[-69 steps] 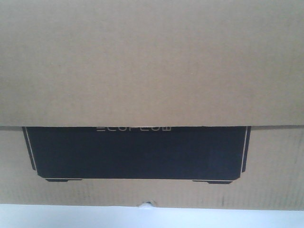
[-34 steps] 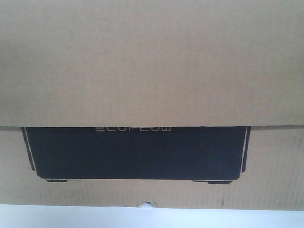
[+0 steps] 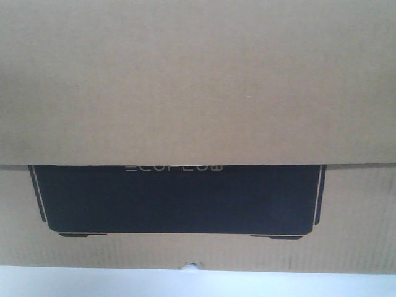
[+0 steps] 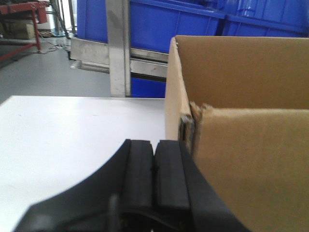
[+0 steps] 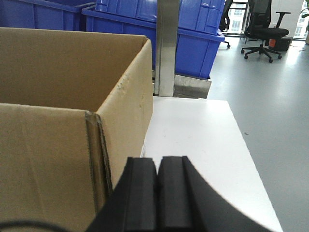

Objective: Grab box from left shelf to table start

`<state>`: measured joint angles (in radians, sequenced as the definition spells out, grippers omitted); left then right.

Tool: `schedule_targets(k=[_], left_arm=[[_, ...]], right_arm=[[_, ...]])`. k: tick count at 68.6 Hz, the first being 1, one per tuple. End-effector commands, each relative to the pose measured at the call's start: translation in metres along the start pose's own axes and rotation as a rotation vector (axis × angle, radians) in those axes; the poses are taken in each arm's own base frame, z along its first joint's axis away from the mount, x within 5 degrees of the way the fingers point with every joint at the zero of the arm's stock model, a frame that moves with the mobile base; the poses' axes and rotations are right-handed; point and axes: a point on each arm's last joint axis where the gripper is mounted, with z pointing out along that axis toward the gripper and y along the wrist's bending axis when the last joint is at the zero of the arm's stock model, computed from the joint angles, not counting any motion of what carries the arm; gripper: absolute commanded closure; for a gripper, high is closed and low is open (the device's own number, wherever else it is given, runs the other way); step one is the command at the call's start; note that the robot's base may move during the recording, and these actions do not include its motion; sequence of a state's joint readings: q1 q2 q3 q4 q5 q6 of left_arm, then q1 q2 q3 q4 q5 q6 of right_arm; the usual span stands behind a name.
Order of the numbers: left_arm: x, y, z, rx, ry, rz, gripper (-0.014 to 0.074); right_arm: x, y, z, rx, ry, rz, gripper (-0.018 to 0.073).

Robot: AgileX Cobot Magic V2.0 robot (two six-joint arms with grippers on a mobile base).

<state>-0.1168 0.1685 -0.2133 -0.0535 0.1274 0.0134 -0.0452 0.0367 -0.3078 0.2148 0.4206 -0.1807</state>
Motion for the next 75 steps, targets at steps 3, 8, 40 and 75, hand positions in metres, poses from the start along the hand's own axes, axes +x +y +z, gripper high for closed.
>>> schedule_targets(k=[3,8,40,75], left_arm=[[0.010,0.000,-0.008,0.016,-0.122,-0.060,0.0697],[0.026,0.001,-0.011,0.009,-0.124,-0.061,0.0697],[0.060,0.004,-0.010,-0.015,-0.058,-0.061,0.0697],[0.060,0.004,-0.010,-0.015,-0.058,-0.061,0.0697]], right_arm=[[-0.017,-0.002,-0.002,0.024,-0.107,-0.010,0.0507],[-0.017,-0.002,-0.002,0.024,-0.107,-0.010,0.0507],[-0.017,-0.002,-0.002,0.024,-0.107,-0.010,0.0507],[-0.017,-0.002,-0.002,0.024,-0.107,-0.010,0.0507]])
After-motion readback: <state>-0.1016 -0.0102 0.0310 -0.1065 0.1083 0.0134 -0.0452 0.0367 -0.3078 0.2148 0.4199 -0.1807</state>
